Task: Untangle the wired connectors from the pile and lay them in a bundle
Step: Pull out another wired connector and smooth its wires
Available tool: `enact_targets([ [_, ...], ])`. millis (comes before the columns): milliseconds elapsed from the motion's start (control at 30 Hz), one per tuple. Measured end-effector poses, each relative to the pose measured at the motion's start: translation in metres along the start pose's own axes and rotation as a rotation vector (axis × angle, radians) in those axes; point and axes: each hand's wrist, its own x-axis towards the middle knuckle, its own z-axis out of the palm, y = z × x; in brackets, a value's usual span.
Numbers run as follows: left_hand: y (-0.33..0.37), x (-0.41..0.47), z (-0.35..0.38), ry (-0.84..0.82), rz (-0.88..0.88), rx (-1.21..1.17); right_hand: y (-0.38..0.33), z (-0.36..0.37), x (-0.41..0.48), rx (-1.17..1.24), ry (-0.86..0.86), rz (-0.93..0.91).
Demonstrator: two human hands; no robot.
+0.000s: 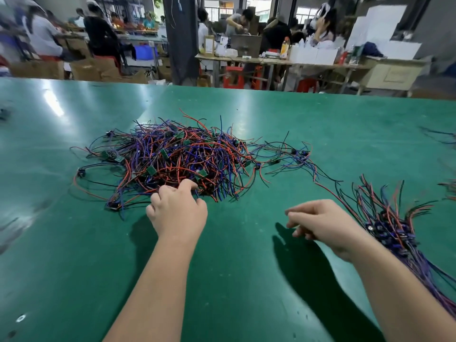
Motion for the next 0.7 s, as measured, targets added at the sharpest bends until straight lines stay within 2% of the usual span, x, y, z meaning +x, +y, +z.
enact_targets([
  [100, -0.004, 0.007, 0.003, 0.013, -0.011, -0.045, 0.015, 0.007, -0.009, 0.11, 0.013, 0.0],
  [267, 0.002, 0.006, -0.003, 0.116, 0.036, -0.455, 0.02, 0.006, -0.01, 0.274, 0.095, 0.011],
  [367, 0.01, -0.003, -0.01, 0.246, 0.201, -0.364, 0.019, 0.01, -0.011, 0.237, 0.102, -0.014],
  [433, 0.012, -0.006, -0.013, 0.274, 0.237, -0.291, 0.018, 0.011, -0.011, 0.203, 0.106, -0.032],
  [567, 0.0, 0.004, -0.01, 0.194, 0.049, -0.131, 0.019, 0.01, -0.011, 0.186, 0.111, -0.036],
  [700, -0.014, 0.014, 0.0, 0.13, -0.068, -0.217, 0.018, 0.011, -0.012, 0.168, 0.109, -0.049],
])
